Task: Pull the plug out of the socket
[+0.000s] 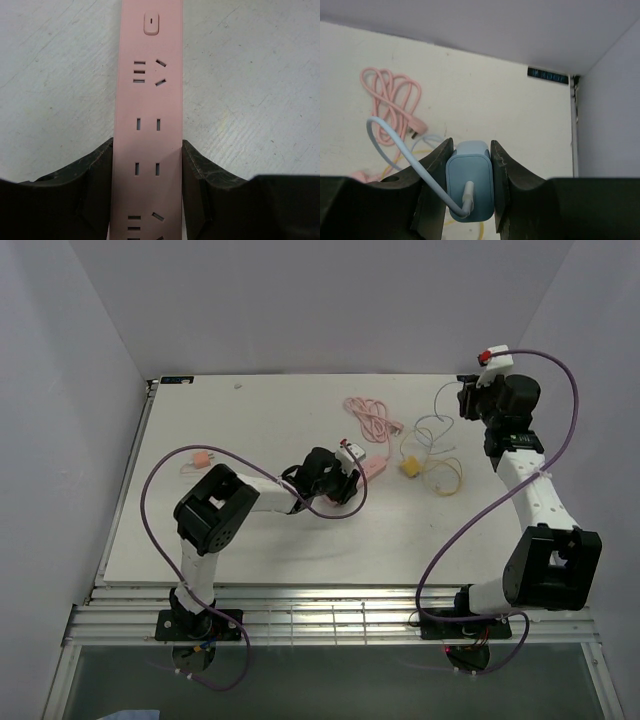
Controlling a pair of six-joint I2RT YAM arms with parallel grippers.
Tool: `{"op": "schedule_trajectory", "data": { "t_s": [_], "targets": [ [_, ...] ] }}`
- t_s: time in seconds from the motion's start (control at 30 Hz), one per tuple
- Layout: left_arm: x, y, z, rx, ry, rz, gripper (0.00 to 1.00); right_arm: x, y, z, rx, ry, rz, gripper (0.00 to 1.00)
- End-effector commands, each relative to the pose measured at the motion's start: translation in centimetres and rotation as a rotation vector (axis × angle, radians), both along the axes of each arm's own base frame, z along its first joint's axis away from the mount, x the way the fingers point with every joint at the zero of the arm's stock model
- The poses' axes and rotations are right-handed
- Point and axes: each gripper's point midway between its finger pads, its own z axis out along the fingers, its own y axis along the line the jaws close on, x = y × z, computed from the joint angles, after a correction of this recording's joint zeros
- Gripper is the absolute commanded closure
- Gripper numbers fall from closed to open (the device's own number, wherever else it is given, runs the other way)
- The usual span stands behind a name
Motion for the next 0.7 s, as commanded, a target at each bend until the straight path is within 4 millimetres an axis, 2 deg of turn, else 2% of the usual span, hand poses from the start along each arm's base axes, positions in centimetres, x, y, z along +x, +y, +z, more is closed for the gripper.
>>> {"op": "schedule_trajectory", "data": {
  "t_s": [0.0, 0.07, 0.1, 0.17, 0.2, 0.23, 0.27, 0.33, 0.37, 0.4, 0.43, 0.47, 0.5, 0.53, 0.57, 0.6, 0.67],
  "targets": [
    [-4.4, 7.7, -8.1, 0.268, 0.298, 0.181, 0.76, -2.2, -2.0, -6.2, 0.092, 0.167, -0.161, 0.90],
    [-4.2, 7.1, -7.1, 0.245, 0.293, 0.173, 0.64, -2.9, -1.7, -8.6, 0.124, 0.225, -0.161, 0.90],
    [-4.2, 6.8, -6.6, 0.232, 0.289, 0.166, 0.51, -3.3, -1.8, -9.7, 0.142, 0.252, -0.182, 0.89],
    [-4.0, 5.9, -4.9, 0.186, 0.271, 0.142, 0.39, -4.3, -2.0, -12.8, 0.175, 0.324, -0.225, 0.89],
    [-3.9, 5.6, -4.2, 0.169, 0.265, 0.133, 0.24, -4.7, -2.5, -13.8, 0.175, 0.343, -0.259, 0.88],
    [-3.9, 5.4, -3.5, 0.153, 0.259, 0.125, 0.16, -5.3, -2.5, -15.6, 0.187, 0.387, -0.273, 0.87],
    [-3.5, 5.1, -2.1, 0.128, 0.235, 0.128, 0.11, -5.7, -2.8, -16.5, 0.198, 0.407, -0.284, 0.85],
    [-3.4, 4.7, -0.7, 0.098, 0.219, 0.122, 0.02, -6.3, -2.9, -18.5, 0.230, 0.459, -0.310, 0.73],
    [-3.1, 4.6, 0.9, 0.071, 0.197, 0.124, 0.02, -6.4, -3.1, -19.2, 0.244, 0.477, -0.325, 0.66],
    [-3.0, 4.5, 1.7, 0.054, 0.187, 0.129, 0.02, -6.4, -2.9, -19.7, 0.258, 0.493, -0.315, 0.49],
    [-3.0, 4.4, 2.6, 0.041, 0.174, 0.133, 0.02, -6.5, -3.0, -20.8, 0.264, 0.523, -0.319, 0.40],
    [-2.5, 4.7, 4.4, 0.016, 0.148, 0.165, 0.02, -6.4, -3.1, -21.0, 0.283, 0.535, -0.327, 0.33],
    [-2.4, 4.7, 5.3, 0.003, 0.134, 0.181, 0.02, -6.4, -2.8, -21.3, 0.298, 0.547, -0.305, 0.24],
    [-2.1, 5.1, 6.3, -0.005, 0.116, 0.204, 0.02, -6.3, -2.7, -21.5, 0.305, 0.558, -0.302, 0.21],
    [-1.6, 5.8, 7.2, -0.008, 0.088, 0.261, 0.02, -6.0, -2.8, -20.9, 0.316, 0.553, -0.300, 0.17],
    [-1.3, 6.4, 9.4, -0.033, 0.043, 0.291, 0.02, -5.9, -2.6, -20.5, 0.324, 0.550, -0.289, 0.06],
    [-1.0, 7.2, 11.4, -0.055, 0.010, 0.344, 0.02, -5.0, -2.4, -17.4, 0.333, 0.486, -0.268, 0.02]
  ]
}}
